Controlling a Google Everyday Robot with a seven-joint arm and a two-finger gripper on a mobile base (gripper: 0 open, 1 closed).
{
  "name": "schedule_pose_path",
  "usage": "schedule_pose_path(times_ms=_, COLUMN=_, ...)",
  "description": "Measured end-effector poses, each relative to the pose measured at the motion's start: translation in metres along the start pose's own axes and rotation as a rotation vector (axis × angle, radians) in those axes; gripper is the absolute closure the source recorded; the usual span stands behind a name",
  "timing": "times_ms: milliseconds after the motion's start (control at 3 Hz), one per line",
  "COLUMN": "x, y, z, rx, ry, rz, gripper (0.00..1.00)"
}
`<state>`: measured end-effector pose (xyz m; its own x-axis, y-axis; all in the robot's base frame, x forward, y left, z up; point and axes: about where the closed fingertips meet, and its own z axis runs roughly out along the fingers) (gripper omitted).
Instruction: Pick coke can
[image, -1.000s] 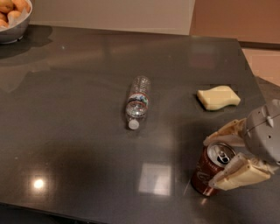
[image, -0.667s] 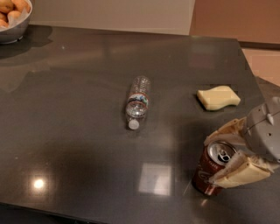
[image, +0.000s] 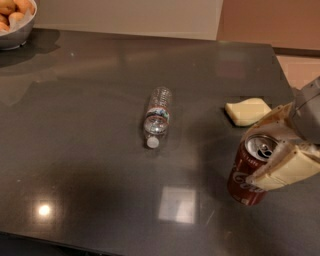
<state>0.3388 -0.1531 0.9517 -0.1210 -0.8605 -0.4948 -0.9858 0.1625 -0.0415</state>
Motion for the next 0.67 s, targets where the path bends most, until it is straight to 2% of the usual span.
schedule_pose_path(times_ms=333, x=-0.0308, y=-0.0071, z=-0.0478, rx=0.04, ry=-0.046, rz=0.017, gripper=1.0)
schedule_pose_path(times_ms=667, x=-0.0311, y=-0.0073, z=-0.0477, rx=0.041, ry=-0.046, rz=0.017, gripper=1.0)
